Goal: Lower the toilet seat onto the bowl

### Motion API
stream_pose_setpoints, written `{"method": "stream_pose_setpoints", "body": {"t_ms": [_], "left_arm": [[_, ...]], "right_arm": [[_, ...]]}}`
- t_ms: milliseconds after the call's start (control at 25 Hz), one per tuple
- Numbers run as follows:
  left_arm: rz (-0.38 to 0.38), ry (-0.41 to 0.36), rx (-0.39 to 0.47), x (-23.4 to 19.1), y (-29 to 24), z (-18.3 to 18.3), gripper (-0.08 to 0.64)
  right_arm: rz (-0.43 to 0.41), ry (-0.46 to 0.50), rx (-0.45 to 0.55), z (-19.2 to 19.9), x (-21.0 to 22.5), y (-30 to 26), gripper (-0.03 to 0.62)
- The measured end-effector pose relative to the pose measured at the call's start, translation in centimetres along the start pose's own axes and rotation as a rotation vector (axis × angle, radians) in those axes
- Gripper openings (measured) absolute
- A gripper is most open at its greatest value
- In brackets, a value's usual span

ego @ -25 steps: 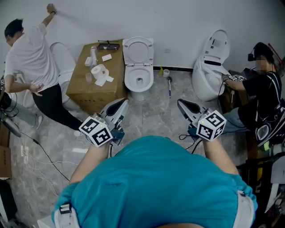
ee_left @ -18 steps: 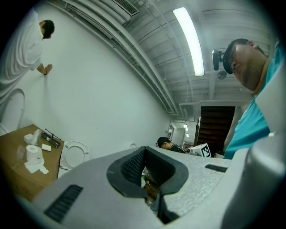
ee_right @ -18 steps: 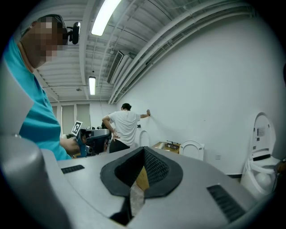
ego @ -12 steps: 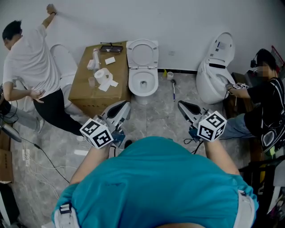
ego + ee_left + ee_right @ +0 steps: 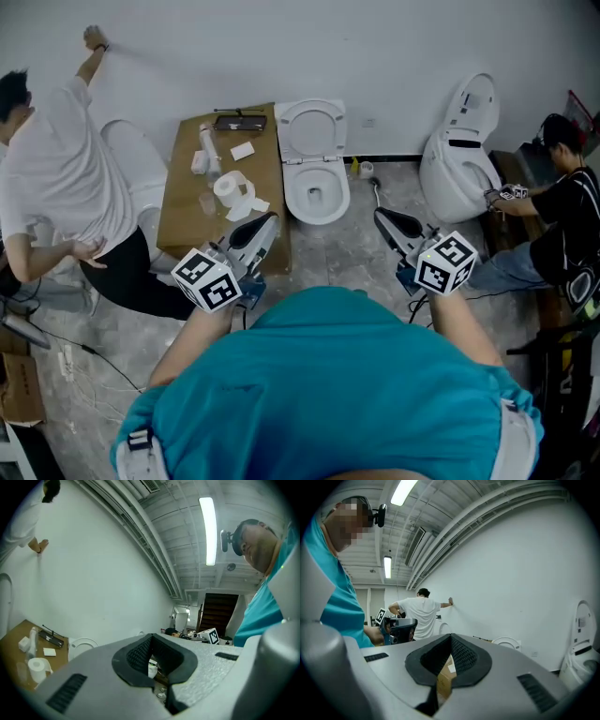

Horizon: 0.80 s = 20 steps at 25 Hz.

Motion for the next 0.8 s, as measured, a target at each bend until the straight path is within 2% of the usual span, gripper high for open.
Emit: {"method": "stream_pose_setpoints", "body": {"t_ms": [200, 440, 640, 800], "left_arm": [[0.008, 0.006, -0.011, -5.0, 1.0, -1.2, 0.003], [-0.007, 0.035, -0.020, -9.0, 0.1, -0.8, 0.003], [-0.022, 0.033, -0.039, -10.6, -4.0, -0.2, 0.003], [-0.064, 0.028, -0.036, -11.4, -8.8, 0.3, 0.003]], "right_arm": [[0.035, -0.011, 0.005, -0.4, 0.8, -4.5, 0.000], [0.012, 0.001, -0.003, -0.4, 2.1, -8.3, 0.000], [-0.004, -0.018, -0.018, -0.1, 7.0, -9.2, 0.000], [-0.054, -0.024, -0.020, -0.5, 12.4, -9.6, 0.000]]}}
Point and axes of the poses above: the fingertips, and each gripper's own axes: y backward along the fingers, x to its right, z out of its underside, the point moved 4 cm from there along y, backward along the fingers
